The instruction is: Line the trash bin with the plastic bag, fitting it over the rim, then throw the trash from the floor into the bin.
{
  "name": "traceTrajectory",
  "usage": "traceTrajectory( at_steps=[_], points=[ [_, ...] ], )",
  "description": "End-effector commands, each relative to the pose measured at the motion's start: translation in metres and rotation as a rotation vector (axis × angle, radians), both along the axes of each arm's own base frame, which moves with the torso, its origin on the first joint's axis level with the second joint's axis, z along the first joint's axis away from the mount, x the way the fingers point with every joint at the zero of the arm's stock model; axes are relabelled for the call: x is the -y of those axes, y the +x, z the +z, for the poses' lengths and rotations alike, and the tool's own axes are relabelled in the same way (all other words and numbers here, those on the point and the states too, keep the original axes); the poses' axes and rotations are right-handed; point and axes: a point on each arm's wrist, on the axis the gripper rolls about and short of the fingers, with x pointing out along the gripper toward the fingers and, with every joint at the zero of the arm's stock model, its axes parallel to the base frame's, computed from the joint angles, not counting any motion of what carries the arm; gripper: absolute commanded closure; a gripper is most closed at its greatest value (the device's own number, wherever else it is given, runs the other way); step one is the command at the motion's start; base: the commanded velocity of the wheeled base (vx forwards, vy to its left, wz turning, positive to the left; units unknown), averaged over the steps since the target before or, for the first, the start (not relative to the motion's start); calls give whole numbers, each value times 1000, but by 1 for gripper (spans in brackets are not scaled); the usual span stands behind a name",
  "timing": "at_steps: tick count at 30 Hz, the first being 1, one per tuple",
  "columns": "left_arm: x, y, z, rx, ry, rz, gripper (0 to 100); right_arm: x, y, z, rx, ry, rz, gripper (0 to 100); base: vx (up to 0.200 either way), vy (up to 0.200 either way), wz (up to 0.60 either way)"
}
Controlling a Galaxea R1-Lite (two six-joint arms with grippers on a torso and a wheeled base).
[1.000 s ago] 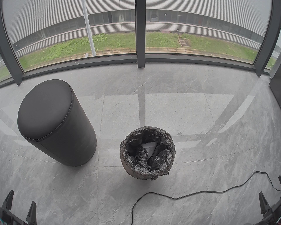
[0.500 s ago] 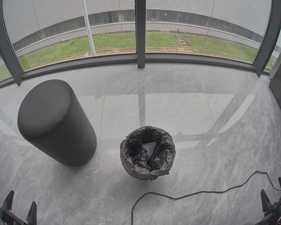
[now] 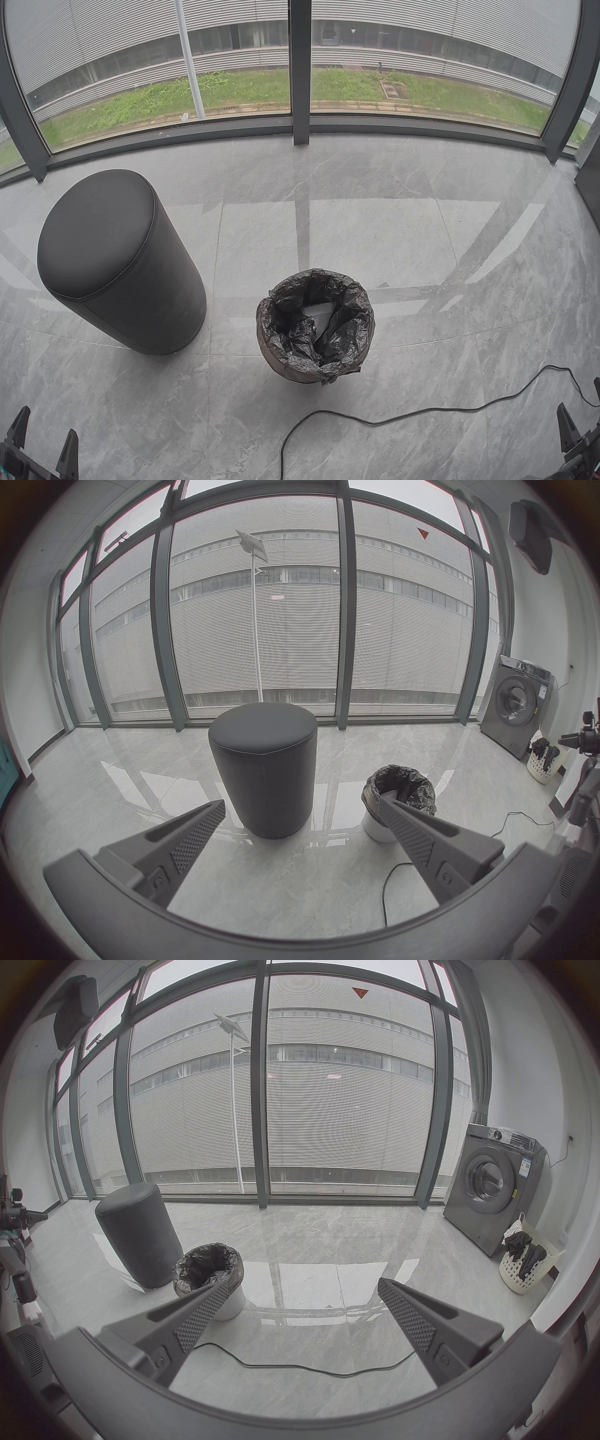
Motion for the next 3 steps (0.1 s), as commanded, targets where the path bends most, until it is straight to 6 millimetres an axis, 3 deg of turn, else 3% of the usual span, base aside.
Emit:
traceTrajectory(
  at_steps=[1, 3],
  points=[
    [0, 0, -5, -2, -1, 0, 0, 0, 1, -5, -9, 0, 0, 0, 0, 0, 0],
    [0, 0, -5, -2, -1, 0, 0, 0, 1, -5, -9, 0, 0, 0, 0, 0, 0]
  ],
)
